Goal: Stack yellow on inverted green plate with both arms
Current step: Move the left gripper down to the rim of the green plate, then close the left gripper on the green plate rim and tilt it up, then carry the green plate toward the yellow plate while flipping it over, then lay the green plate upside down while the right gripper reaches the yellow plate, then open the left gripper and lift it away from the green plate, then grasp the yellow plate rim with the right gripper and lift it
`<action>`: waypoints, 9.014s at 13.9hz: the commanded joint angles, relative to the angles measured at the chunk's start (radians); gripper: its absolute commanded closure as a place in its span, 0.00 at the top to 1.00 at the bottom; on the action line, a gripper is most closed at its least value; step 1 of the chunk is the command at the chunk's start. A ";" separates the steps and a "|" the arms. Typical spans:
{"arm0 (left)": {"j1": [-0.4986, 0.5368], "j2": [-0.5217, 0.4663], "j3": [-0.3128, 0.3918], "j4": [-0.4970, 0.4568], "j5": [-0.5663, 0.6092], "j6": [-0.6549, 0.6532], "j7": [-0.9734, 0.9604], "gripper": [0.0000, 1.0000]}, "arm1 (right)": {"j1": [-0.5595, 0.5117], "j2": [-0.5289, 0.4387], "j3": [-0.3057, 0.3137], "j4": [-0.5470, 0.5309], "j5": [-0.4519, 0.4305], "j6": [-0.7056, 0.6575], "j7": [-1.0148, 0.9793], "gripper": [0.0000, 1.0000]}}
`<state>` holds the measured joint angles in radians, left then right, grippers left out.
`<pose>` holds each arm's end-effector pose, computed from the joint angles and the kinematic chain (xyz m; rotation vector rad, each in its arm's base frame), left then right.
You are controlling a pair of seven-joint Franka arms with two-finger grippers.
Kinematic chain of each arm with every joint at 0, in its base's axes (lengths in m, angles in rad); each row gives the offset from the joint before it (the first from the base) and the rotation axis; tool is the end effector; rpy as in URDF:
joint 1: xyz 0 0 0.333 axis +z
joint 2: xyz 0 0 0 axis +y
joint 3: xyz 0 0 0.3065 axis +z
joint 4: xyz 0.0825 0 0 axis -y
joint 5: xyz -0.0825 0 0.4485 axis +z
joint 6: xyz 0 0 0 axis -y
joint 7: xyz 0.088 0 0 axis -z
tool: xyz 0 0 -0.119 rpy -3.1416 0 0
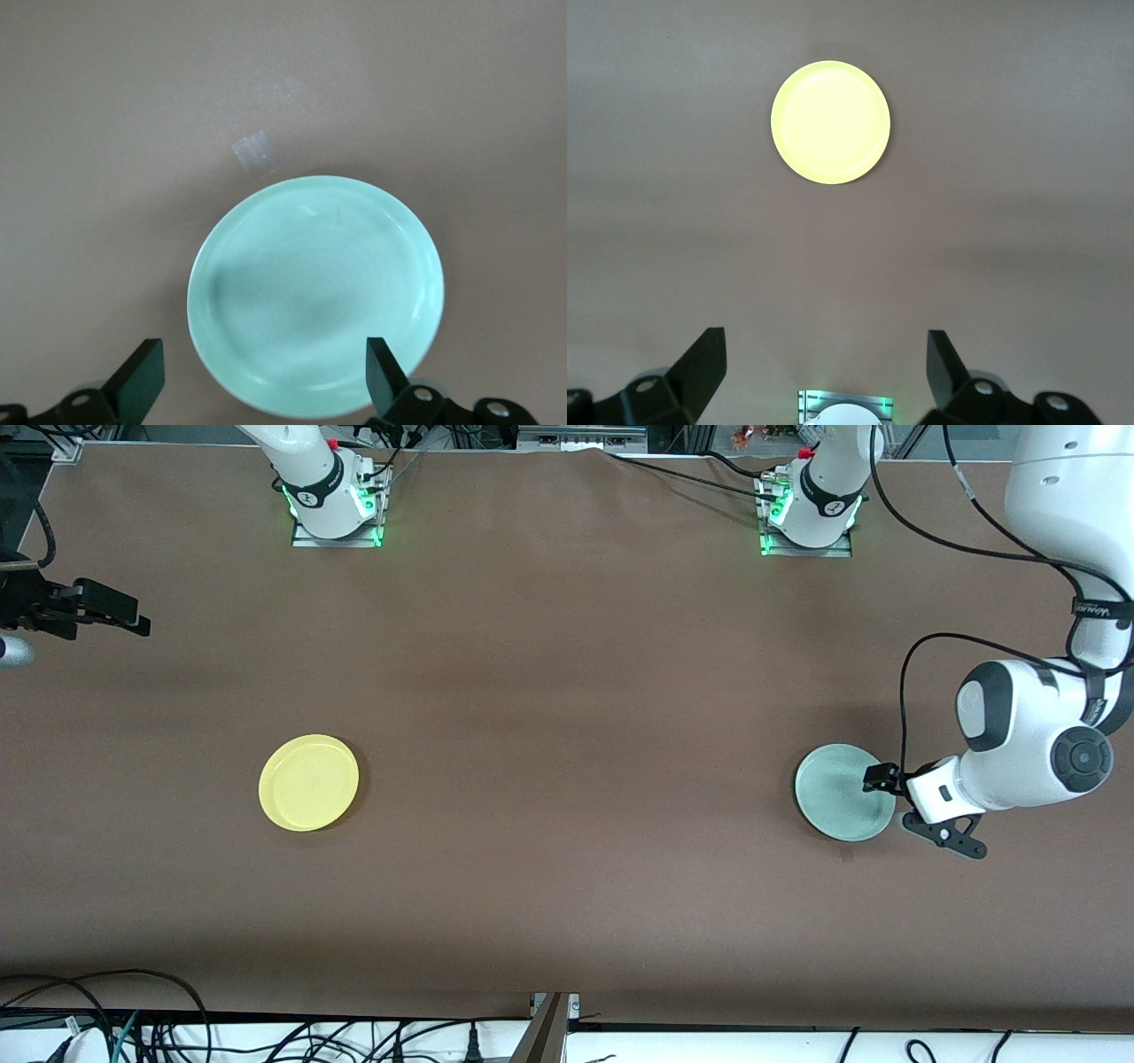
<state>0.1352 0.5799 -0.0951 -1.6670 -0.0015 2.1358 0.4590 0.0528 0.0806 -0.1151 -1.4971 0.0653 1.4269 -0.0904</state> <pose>0.7122 0.0327 0.2015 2.9965 -0.6158 -0.1407 0.6244 -0.0279 0.5809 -3.0659 -0.0495 0.2236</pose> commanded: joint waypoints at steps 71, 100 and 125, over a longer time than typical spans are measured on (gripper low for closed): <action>-1.171 0.419 0.025 0.472 1.135 -0.767 -1.037 0.00 | -0.068 0.231 -0.005 -0.352 0.045 0.574 -0.009 1.00; -0.327 -0.027 0.031 0.681 0.072 -0.618 -0.723 1.00 | -0.087 0.467 -0.005 -0.519 0.450 1.058 -0.451 0.00; -0.109 -0.572 -0.032 0.030 0.017 -0.533 -0.543 1.00 | 0.591 0.487 0.025 -0.295 0.450 1.024 0.460 0.00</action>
<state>0.0104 0.0038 -0.1106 -1.6760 0.0314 1.6142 -0.1074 0.5728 0.5339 -0.0769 -1.7951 0.4998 2.3791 0.2843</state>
